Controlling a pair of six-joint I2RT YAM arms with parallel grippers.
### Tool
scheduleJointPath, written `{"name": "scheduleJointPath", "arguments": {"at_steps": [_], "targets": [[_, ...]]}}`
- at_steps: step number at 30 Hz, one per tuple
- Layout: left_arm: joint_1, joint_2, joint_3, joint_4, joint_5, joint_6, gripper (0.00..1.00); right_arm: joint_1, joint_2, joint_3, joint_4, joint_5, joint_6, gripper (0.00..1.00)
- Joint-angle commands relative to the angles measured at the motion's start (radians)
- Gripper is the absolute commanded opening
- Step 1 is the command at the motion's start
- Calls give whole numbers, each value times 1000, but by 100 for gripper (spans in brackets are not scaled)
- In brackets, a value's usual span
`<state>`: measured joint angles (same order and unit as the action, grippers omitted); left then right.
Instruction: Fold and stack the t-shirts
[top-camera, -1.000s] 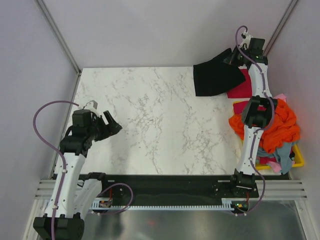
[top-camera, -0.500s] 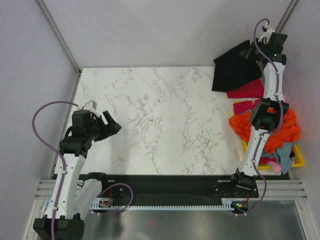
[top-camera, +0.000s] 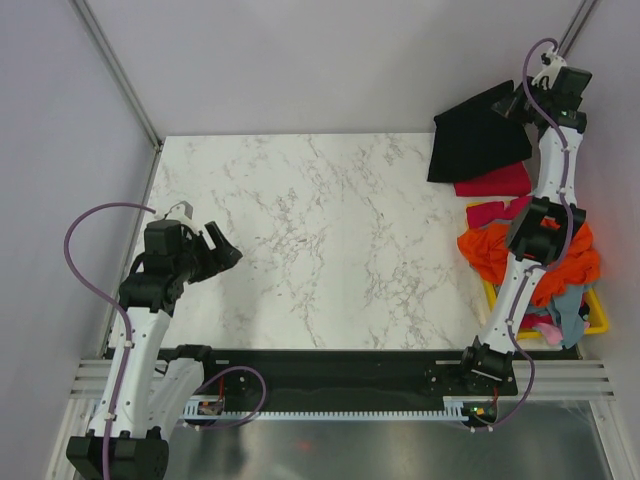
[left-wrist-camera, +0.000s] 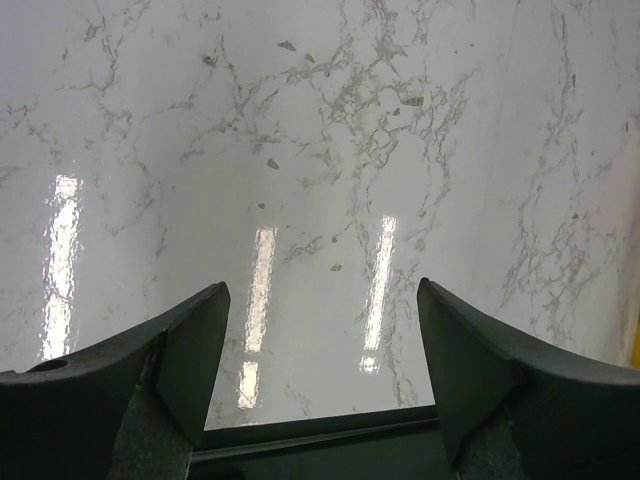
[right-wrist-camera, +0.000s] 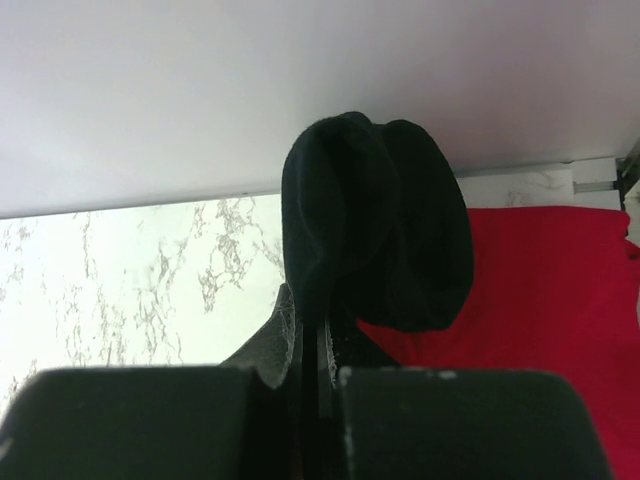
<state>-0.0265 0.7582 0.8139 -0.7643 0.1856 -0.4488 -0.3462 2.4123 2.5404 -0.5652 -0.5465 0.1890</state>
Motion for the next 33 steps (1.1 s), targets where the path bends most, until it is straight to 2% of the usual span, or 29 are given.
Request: {"name": "scheduleJointPath", "arguments": {"at_steps": [1,2,4,5,8,13,15,20,26,33], "targets": [[-1,-2,-4,22,-3,-25,83,-36,22,44,102,-12,12,5],[-1,1,-4,22,-5,-27,83,-42,40,47,102,11,16,34],[-1,3,-4,22,0,-25,83,-62,54,46,99,138,7,58],[-3,4,-4,20,-1,-25,83,-71,57,41,96,205,9,82],[-3,-3,-5,22,2,-25,83,-115,42,37,97,357,36,98],[-3,-8,-5,22,2,-25,83,-143,-60,-73,162,436,75,98],[-3,-10,-5,22,3,-25,83,-142,-114,-98,182,433,111,98],[-3,-26,-4,20,3,-24,83,-97,-234,-287,295,387,145,98],[-3,-49,-4,20,-6,-27,83,-2,-144,-321,292,224,210,97],[-3,-65,-4,20,-5,-25,84,110,-108,-365,212,321,231,94]]}}
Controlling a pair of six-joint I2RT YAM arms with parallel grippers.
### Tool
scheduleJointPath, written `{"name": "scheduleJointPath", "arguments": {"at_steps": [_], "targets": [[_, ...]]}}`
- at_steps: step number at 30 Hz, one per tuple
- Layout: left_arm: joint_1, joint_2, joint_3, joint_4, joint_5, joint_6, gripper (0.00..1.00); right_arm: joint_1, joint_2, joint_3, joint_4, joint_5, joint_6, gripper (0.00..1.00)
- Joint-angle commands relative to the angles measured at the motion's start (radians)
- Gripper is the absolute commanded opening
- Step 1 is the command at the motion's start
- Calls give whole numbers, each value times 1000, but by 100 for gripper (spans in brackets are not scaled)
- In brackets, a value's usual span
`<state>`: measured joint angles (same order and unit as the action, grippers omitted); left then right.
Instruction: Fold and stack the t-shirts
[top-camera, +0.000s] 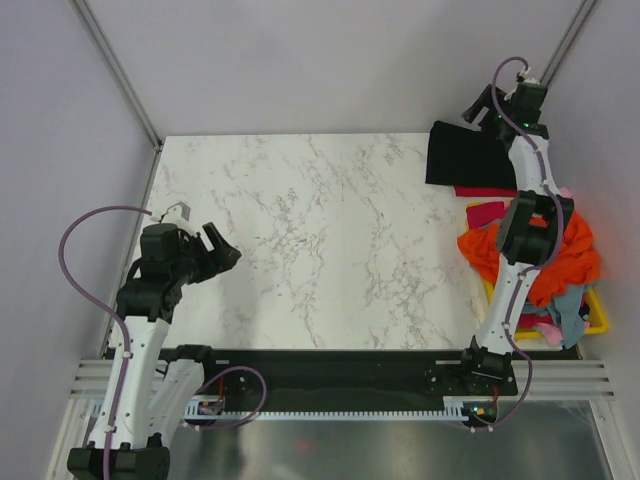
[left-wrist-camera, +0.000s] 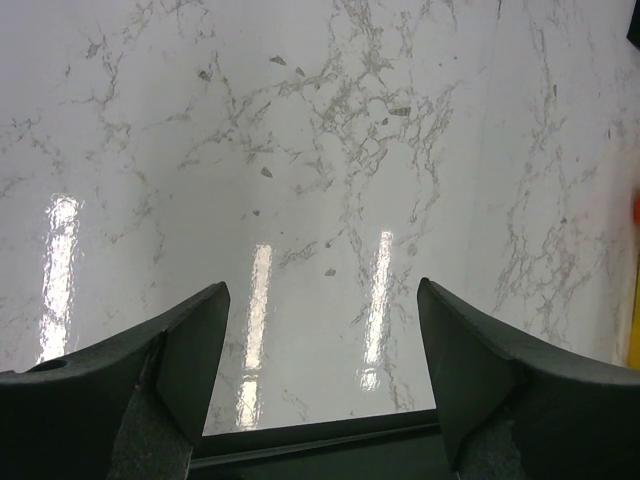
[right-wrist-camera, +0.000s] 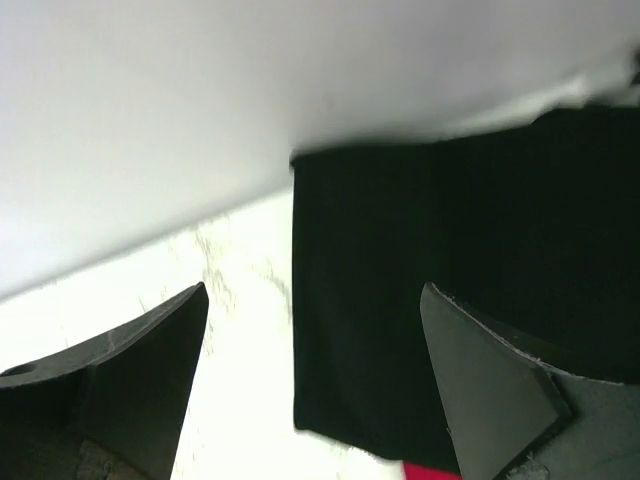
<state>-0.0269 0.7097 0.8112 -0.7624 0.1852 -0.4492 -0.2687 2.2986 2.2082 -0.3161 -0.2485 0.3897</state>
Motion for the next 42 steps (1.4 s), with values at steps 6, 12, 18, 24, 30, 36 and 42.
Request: {"name": "scheduleJointPath", "arguments": {"at_steps": [6,12,18,24,30,36,42], "targets": [[-2,-24,0,21,-10,-26,84,234,-272,-289,-23,241,-90,98],[-1,-13,-4,46,72,-3,85,457,-663,-802,93,258,-58,98],[-2,68,49,46,203,55,85,574,-1026,-1224,164,178,60,98],[-1,47,98,93,132,93,85,666,-1338,-1500,131,166,133,98],[-2,25,29,133,95,78,85,694,-1594,-1581,11,392,152,98],[-2,36,17,152,128,72,84,694,-1656,-1489,-58,482,71,98],[-1,56,19,158,137,70,84,694,-1647,-1489,-74,496,92,98]]}}
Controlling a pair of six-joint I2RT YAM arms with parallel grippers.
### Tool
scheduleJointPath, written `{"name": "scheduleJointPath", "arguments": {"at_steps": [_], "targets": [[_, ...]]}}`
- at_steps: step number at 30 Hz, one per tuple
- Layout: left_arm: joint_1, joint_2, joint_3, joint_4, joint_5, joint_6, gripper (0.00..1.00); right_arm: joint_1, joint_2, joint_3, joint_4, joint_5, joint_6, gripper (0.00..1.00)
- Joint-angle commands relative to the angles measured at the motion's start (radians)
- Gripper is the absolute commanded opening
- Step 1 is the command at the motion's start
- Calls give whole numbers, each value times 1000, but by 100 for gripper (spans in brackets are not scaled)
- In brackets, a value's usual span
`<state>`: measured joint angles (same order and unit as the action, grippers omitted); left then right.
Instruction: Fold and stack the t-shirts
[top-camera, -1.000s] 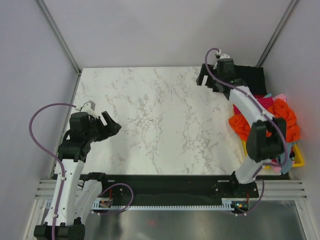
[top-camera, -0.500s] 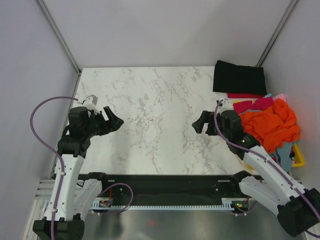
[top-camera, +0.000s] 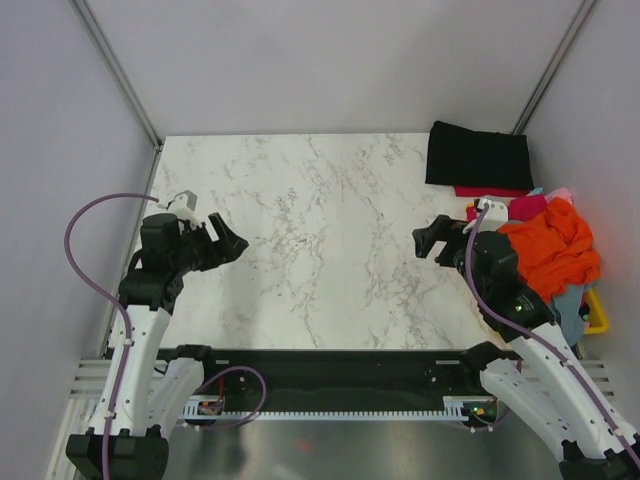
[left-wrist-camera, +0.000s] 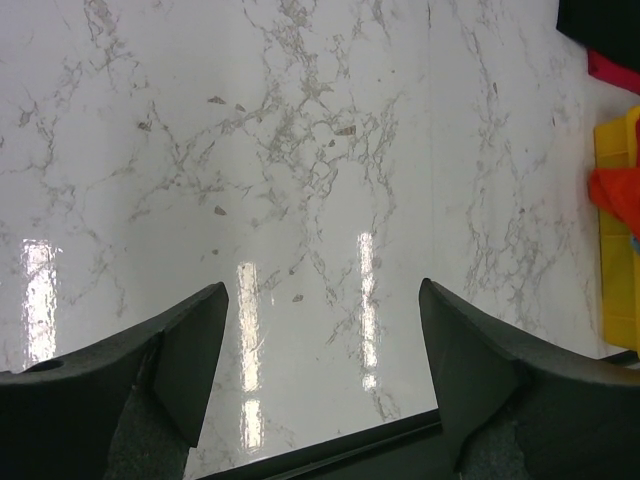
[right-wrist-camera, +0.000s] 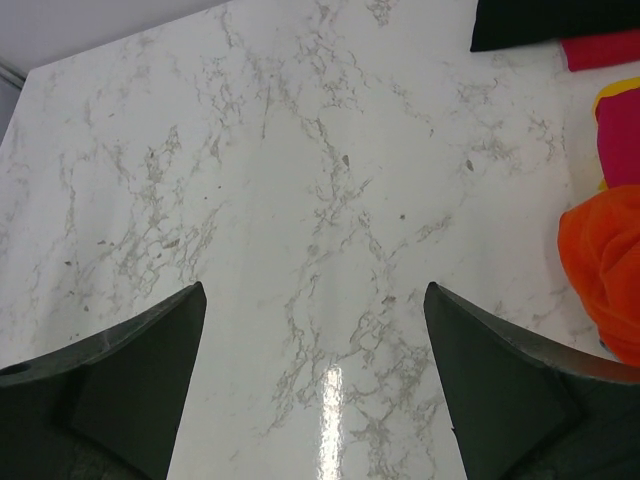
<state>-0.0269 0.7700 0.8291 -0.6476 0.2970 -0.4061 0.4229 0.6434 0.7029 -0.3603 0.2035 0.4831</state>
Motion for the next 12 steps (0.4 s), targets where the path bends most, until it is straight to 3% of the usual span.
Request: {"name": "scheduleJointPath", "arguments": {"at_steps": [1,12], "targets": [[-1,-5,-1,43,25,27,84,2,12,14,-28,46,3,98],[-1,-11,-4,52,45,23,84,2,53,13,-9,14,-29,98]]}}
